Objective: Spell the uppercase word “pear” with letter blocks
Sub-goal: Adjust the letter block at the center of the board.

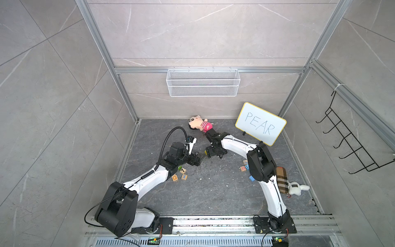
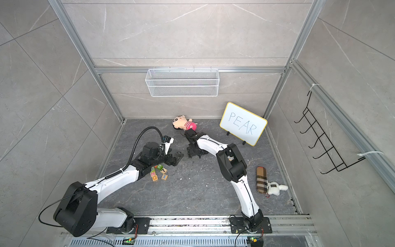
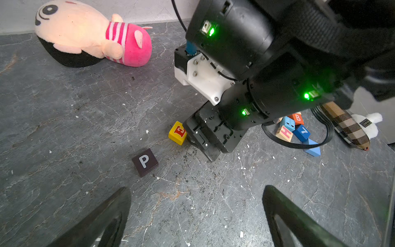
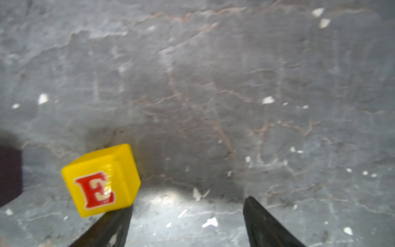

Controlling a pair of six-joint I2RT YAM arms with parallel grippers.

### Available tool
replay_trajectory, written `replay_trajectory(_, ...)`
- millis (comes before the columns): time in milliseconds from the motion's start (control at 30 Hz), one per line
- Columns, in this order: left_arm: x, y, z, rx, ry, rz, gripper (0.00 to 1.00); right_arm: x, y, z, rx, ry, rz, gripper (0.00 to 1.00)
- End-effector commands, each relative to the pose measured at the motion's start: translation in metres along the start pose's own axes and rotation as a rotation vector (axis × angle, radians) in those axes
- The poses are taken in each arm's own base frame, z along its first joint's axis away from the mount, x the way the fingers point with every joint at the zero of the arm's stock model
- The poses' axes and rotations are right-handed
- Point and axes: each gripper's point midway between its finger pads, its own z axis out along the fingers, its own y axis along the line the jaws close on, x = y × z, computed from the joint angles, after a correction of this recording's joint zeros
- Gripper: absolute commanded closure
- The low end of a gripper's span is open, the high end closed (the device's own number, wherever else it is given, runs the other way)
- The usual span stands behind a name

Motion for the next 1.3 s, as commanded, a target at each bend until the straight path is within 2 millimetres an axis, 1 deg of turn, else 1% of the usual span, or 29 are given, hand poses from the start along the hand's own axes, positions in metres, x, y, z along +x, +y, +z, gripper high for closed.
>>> replay_trajectory(0, -0.014, -0.002, -0.003, 0.012, -0.047, 0.006, 0.01, -0.004, -0.011, -0.009, 0.017, -0.018, 0.001, 0.15)
replay_trajectory(67, -0.014, -0.002, -0.004, 0.011, -0.044, 0.005, 0.01, -0.007, -0.012, -0.012, 0.017, -0.018, -0.004, 0.16)
replay_trajectory(167, -0.013, -0.002, -0.004, 0.009, -0.040, 0.004, 0.01, -0.009, -0.011, -0.023, 0.006, -0.022, -0.005, 0.16)
replay_trajectory(267, -0.015, -0.003, -0.006, 0.010, -0.042, 0.004, 0.01, -0.009, -0.011, -0.044, -0.013, -0.040, -0.004, 0.16)
replay_trajectory(333, -0.017, -0.005, -0.008, 0.020, -0.048, 0.006, 0.01, -0.010, -0.003, -0.057, -0.074, -0.062, -0.018, 0.14)
replay_trajectory(400, -0.019, -0.007, -0.008, 0.028, -0.051, 0.013, 0.01, -0.011, 0.005, -0.065, -0.125, -0.073, -0.028, 0.12)
replay_trajectory(467, -0.022, -0.008, -0.008, 0.034, -0.058, 0.018, 0.01, -0.014, 0.012, -0.069, -0.156, -0.076, -0.041, 0.12)
replay_trajectory(533, -0.026, -0.009, -0.009, 0.034, -0.073, 0.022, 0.01, -0.018, 0.017, -0.067, -0.168, -0.076, -0.052, 0.12)
replay_trajectory(667, -0.031, -0.010, -0.010, 0.036, -0.090, 0.027, 0.01, -0.023, 0.034, -0.056, -0.204, -0.050, -0.096, 0.12)
replay_trajectory(733, -0.029, -0.009, -0.010, 0.034, -0.082, 0.025, 0.01, -0.024, 0.044, -0.051, -0.222, -0.031, -0.129, 0.13)
replay_trajectory(833, -0.028, -0.008, -0.012, 0.026, -0.077, 0.022, 0.01, -0.026, 0.053, -0.043, -0.212, -0.015, -0.153, 0.13)
replay_trajectory(900, -0.027, -0.008, -0.013, 0.022, -0.077, 0.023, 0.01, -0.027, 0.054, -0.035, -0.203, -0.004, -0.162, 0.14)
replay_trajectory(1000, -0.028, -0.008, -0.016, 0.020, -0.078, 0.026, 0.01, -0.028, 0.049, -0.021, -0.159, 0.014, -0.174, 0.16)
replay_trajectory(1100, -0.027, -0.008, -0.017, 0.015, -0.073, 0.030, 0.01, -0.026, 0.049, -0.013, -0.146, 0.032, -0.190, 0.18)
replay_trajectory(1267, -0.025, -0.006, -0.017, 0.007, -0.069, 0.032, 0.01, -0.021, 0.052, -0.002, -0.149, 0.070, -0.208, 0.27)
